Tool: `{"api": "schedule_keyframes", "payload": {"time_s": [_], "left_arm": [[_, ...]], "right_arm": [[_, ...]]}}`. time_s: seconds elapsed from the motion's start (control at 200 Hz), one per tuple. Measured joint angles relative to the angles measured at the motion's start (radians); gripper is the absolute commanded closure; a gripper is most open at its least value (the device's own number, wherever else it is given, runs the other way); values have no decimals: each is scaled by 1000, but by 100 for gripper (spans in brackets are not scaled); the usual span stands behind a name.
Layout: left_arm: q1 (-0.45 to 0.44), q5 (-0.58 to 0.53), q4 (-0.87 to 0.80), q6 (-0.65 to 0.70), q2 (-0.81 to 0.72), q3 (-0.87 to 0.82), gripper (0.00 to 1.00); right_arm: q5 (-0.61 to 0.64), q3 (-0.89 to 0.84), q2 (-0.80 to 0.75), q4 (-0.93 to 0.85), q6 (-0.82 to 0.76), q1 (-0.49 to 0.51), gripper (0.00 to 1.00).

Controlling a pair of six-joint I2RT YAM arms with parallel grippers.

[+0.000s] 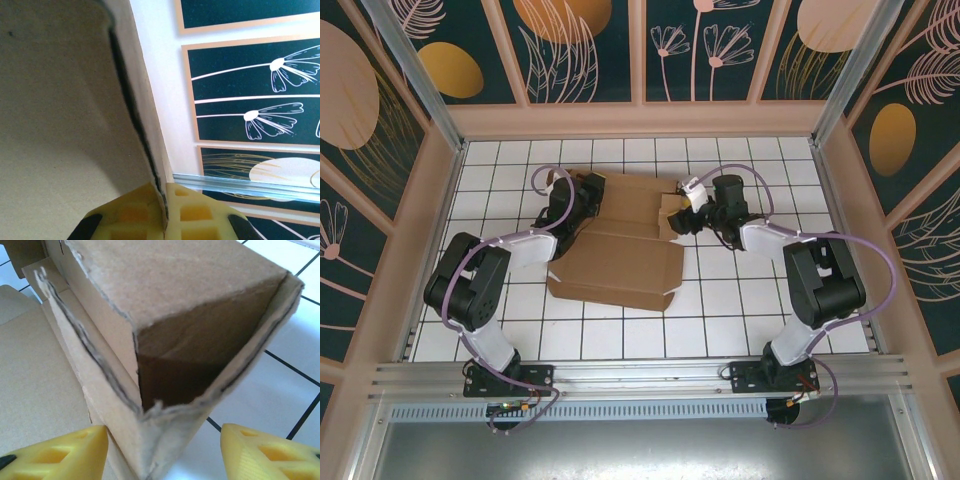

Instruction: Fold the paper box

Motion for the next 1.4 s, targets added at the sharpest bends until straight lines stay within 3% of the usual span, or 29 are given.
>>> {"api": "schedule_keyframes", "payload": {"time_s": [0.3, 0.595, 0.761, 1.111, 1.271, 1.401], "left_arm": [[0, 23, 4, 19, 0, 0, 100], [-1, 23, 81, 21, -14, -60, 100], [-18, -20, 77, 21, -79, -118, 100], [-76, -125, 48, 5, -97, -125, 100], [-93, -172, 13, -13, -113, -124, 100], [-100, -198, -32, -46, -129, -117, 100]], "right_arm": [[82, 0, 0, -2, 2, 22, 32], [286, -2, 2, 6, 36, 90, 48], [388, -10, 2, 15, 59, 118, 51], [511, -10, 15, 32, 95, 140, 46], [534, -32, 23, 85, 120, 142, 33], [512, -180, -39, 225, 138, 141, 28]]}}
